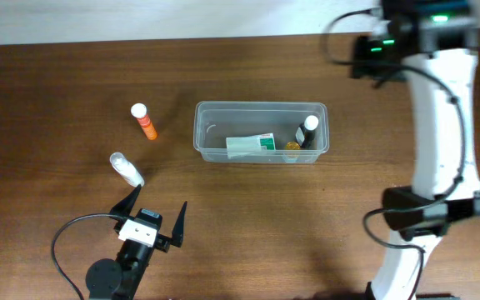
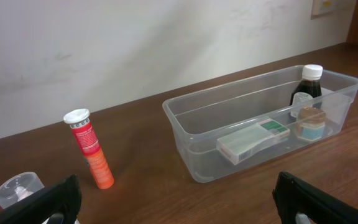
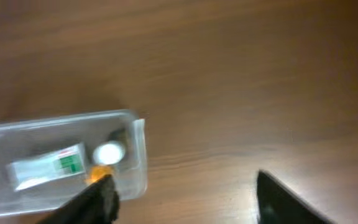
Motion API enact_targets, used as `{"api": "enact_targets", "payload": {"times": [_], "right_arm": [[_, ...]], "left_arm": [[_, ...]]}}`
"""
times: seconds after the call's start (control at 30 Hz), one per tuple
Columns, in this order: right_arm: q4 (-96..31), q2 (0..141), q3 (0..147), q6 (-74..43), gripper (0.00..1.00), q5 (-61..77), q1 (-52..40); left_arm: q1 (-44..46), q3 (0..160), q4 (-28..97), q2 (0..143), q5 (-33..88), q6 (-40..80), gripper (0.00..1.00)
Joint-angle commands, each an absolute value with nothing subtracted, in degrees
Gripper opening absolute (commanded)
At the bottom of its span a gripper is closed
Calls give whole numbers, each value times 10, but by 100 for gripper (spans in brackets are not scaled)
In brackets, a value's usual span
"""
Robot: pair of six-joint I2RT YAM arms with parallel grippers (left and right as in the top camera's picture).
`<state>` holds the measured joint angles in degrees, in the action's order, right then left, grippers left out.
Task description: Pack container
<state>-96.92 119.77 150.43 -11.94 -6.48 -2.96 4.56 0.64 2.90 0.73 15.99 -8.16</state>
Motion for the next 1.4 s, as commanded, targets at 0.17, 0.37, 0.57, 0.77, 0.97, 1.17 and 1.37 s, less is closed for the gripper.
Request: {"api": "enact_targets", "payload": {"times": [0.17,0.37,0.57,0.77,0.97,1.17,1.37], "right_arm": [[-974,1170,1421,-123,100,15,124],[-973,1154,1310,-123,98,-14,187],[-968,1155,1243,-128,98,-26,245],[-967,1155,1235,-128,98,-26,259],[-967,1155,1235,-128,98,-26,259],[-967,1155,1235,-128,98,-26,259],[-967,1155,1235,-128,98,-26,259]], "left_arm": [[48,5,33,3,156,-89,99],[48,5,33,3,156,-89,99],[48,5,33,3,156,-89,99],[48,5,33,3,156,-89,99],[48,5,33,3,156,-89,99],[48,5,32,3,156,-89,99],[49,5,33,3,158,-89,99]]}}
